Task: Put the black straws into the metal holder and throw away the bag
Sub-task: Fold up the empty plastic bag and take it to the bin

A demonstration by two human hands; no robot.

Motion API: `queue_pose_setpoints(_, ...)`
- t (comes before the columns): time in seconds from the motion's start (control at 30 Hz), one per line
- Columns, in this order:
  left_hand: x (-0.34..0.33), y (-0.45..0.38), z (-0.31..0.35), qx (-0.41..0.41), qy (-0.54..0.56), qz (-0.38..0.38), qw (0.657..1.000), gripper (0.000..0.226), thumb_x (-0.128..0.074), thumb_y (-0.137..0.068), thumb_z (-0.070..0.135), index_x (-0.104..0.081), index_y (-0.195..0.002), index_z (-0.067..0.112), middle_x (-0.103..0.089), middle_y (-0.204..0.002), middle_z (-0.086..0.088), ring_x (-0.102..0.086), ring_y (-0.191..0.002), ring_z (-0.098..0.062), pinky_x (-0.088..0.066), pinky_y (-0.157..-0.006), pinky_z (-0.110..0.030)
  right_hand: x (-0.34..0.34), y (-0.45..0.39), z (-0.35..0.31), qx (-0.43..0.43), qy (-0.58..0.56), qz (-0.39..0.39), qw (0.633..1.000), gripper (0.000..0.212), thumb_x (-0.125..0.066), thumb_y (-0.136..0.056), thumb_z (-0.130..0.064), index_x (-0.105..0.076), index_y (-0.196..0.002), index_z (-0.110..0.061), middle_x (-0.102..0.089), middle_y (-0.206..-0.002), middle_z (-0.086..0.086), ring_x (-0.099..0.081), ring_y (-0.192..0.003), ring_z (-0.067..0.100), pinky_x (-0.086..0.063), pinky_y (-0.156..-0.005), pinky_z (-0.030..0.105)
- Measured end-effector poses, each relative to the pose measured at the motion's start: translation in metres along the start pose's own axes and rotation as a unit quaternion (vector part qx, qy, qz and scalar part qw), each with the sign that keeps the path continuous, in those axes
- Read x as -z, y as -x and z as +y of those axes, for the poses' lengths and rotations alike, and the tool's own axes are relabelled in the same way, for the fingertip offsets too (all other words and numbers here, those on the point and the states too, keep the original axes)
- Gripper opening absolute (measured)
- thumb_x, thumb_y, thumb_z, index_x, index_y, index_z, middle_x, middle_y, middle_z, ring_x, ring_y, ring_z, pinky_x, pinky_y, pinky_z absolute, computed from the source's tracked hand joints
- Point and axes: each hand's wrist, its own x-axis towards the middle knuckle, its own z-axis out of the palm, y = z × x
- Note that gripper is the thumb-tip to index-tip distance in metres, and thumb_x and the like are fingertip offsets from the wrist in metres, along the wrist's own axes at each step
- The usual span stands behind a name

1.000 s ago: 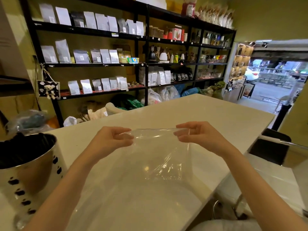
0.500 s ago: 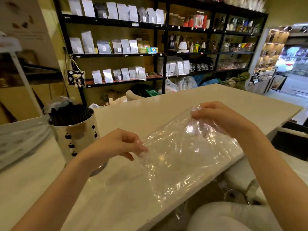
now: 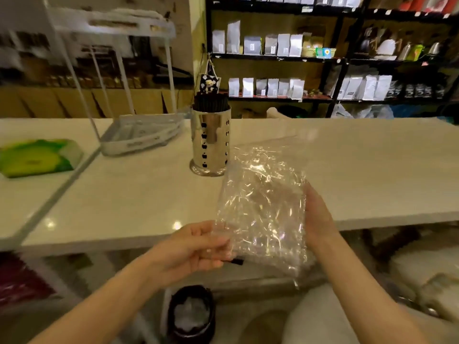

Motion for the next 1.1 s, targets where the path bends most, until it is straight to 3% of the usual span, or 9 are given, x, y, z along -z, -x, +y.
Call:
queue_pose_setpoints(0.07,-0.004,0.024,-0.031,-0.023,0.018,0.047,0.998,0.011,-0.066,-0.070,0.010,-0.068,-0.080,0.011,-0.069,-0.062,-0.004,-0.066,-0.055,-0.012,-0.054,-0.049,-0.021,0.007,0.026,0.024,-0.021,-0.045,-0.112,0.992,0.065,-0.023,-0.095,-0.050,-0.039,-0.137,-0.003,-0.045,-0.140,0.022,-0.046,-0.126,0.036,-0.042,-0.100,0.042)
queue_pose_setpoints(0.2,-0.006,0.068,-0.104,-0.026,0.042,0.123,0.991,0.007,-0.066,-0.073,0.013,-0.070,-0.074,0.019,-0.070,-0.069,-0.001,-0.066,-0.065,-0.011,-0.054,-0.055,-0.020,0.029,0.060,0.090,-0.177,-0.178,-0.319,0.914,0.081,-0.039,-0.084,-0.064,-0.037,-0.138,-0.004,-0.049,-0.139,0.017,-0.044,-0.129,0.032,-0.029,-0.111,0.045)
queue_pose_setpoints(0.27,-0.002,0.086,-0.141,0.011,0.026,0.160,0.987,0.012,-0.065,-0.071,0.016,-0.069,-0.083,0.016,-0.072,-0.074,0.000,-0.068,-0.070,-0.012,-0.054,-0.059,-0.020,0.033,0.076,0.127,-0.226,-0.168,-0.371,0.885,0.077,-0.054,-0.080,-0.058,-0.044,-0.133,-0.003,-0.056,-0.130,0.016,-0.050,-0.123,0.034,-0.041,-0.104,0.044)
queue_pose_setpoints(0.47,0.023,0.100,-0.233,0.117,-0.057,0.292,0.948,0.012,-0.065,-0.079,0.012,-0.065,-0.090,0.007,-0.070,-0.069,0.004,-0.069,-0.069,-0.013,-0.049,-0.053,-0.019,0.027,0.104,0.228,-0.222,0.141,-0.267,0.927,0.020,-0.069,-0.079,-0.015,-0.068,-0.099,-0.018,-0.074,-0.095,0.002,-0.069,-0.087,0.016,-0.055,-0.082,0.029)
queue_pose_setpoints(0.57,0.049,0.082,-0.270,0.146,-0.057,0.327,0.932,0.008,-0.065,-0.078,0.006,-0.061,-0.075,0.013,-0.069,-0.055,0.006,-0.068,-0.057,-0.010,-0.047,-0.053,-0.023,0.023,0.095,0.295,-0.262,0.171,-0.173,0.934,0.031,-0.063,-0.082,-0.003,-0.059,-0.112,-0.007,-0.073,-0.098,0.012,-0.071,-0.083,0.019,-0.057,-0.077,0.031)
queue_pose_setpoints(0.7,0.099,0.042,-0.332,0.178,-0.048,0.369,0.911,0.015,-0.059,-0.080,-0.001,-0.052,-0.094,-0.001,-0.067,-0.058,-0.003,-0.063,-0.042,-0.008,-0.046,-0.043,-0.019,0.006,0.070,0.381,-0.280,0.153,-0.072,0.945,0.035,-0.056,-0.081,0.014,-0.054,-0.094,-0.019,-0.065,-0.082,0.006,-0.068,-0.063,0.013,-0.055,-0.057,0.023)
queue_pose_setpoints(0.9,0.198,-0.033,-0.445,0.218,-0.056,0.419,0.880,0.017,-0.045,-0.085,-0.004,-0.045,-0.080,0.012,-0.059,-0.050,-0.011,-0.054,-0.037,-0.020,-0.038,-0.034,-0.017,-0.003,0.007,0.532,-0.193,0.302,-0.088,0.929,0.028,-0.040,-0.089,0.013,-0.053,-0.079,-0.010,-0.052,-0.073,0.008,-0.061,-0.050,0.005,-0.055,-0.052,0.021)
queue_pose_setpoints(1.0,0.237,-0.074,-0.499,0.171,-0.091,0.457,0.868,0.023,-0.049,-0.084,-0.001,-0.039,-0.093,0.018,-0.059,-0.067,-0.008,-0.056,-0.050,-0.018,-0.041,-0.037,-0.018,-0.002,-0.031,0.608,-0.213,0.306,-0.081,0.924,0.019,-0.051,-0.089,-0.002,-0.062,-0.103,-0.010,-0.061,-0.091,0.004,-0.061,-0.083,0.015,-0.053,-0.083,0.031)
queue_pose_setpoints(1.1,0.271,-0.105,-0.543,0.141,-0.088,0.462,0.871,0.019,-0.045,-0.084,-0.007,-0.044,-0.088,0.011,-0.054,-0.068,-0.009,-0.054,-0.050,-0.021,-0.042,-0.040,-0.020,-0.001,-0.065,0.668,-0.192,0.327,-0.115,0.918,0.026,-0.052,-0.091,-0.009,-0.058,-0.116,-0.007,-0.060,-0.107,0.007,-0.057,-0.105,0.023,-0.043,-0.089,0.030)
